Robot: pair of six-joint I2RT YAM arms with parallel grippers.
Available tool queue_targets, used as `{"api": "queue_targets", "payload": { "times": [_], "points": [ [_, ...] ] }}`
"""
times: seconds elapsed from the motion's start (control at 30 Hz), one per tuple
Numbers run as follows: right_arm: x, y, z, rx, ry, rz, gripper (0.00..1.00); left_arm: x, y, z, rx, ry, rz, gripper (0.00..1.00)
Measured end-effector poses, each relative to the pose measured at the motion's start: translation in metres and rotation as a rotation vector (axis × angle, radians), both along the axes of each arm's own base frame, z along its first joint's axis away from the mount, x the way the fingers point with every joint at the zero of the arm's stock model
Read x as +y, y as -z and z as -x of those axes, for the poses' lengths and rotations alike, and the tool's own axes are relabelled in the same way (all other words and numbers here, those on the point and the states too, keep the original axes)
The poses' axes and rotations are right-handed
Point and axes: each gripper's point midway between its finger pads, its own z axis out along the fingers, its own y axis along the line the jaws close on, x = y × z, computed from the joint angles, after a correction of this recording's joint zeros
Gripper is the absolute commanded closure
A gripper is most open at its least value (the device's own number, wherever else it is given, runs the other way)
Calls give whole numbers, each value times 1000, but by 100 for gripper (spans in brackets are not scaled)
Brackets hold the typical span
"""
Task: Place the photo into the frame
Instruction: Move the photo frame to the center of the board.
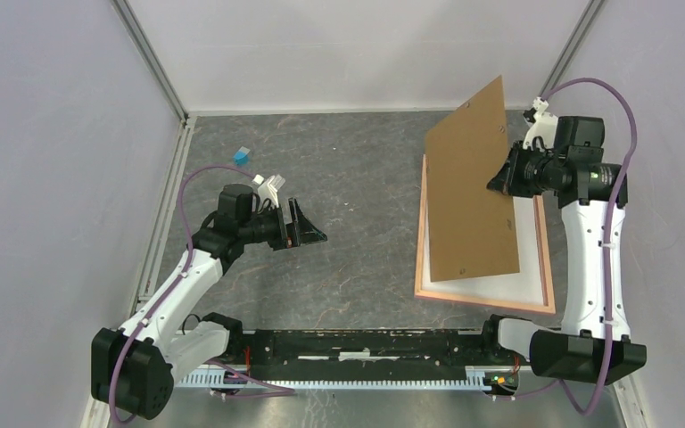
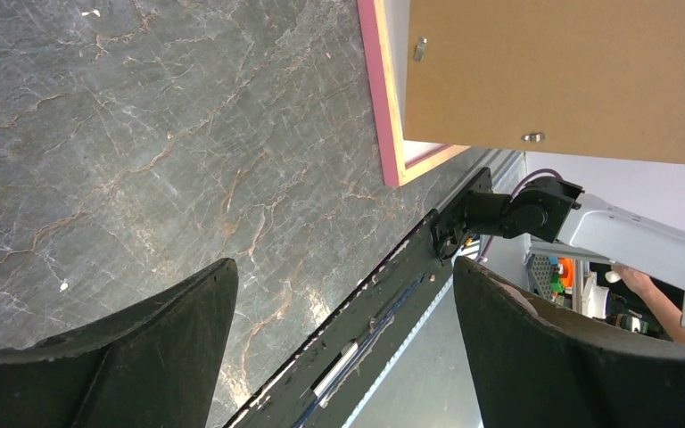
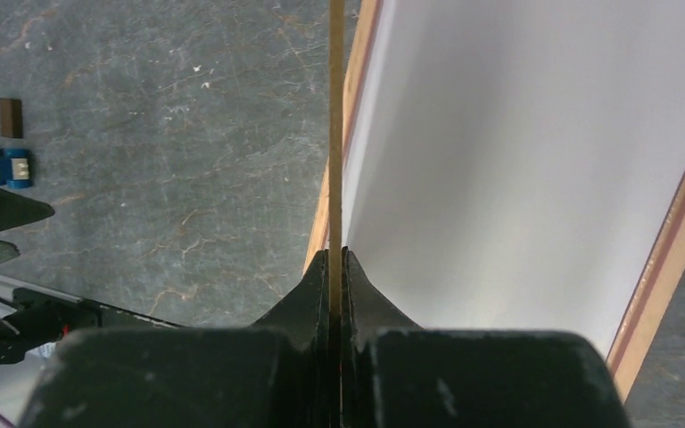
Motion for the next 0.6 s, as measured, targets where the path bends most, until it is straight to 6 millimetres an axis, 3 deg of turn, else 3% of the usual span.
{"api": "queue_targets", "payload": {
  "times": [0.33,0.6],
  "points": [
    [23,5,1,0,-46,-86,100,0,0,0,0,0,0,4],
    [48,34,-12,-45,-15,-234,100,0,0,0,0,-1,-1,4]
  ]
}}
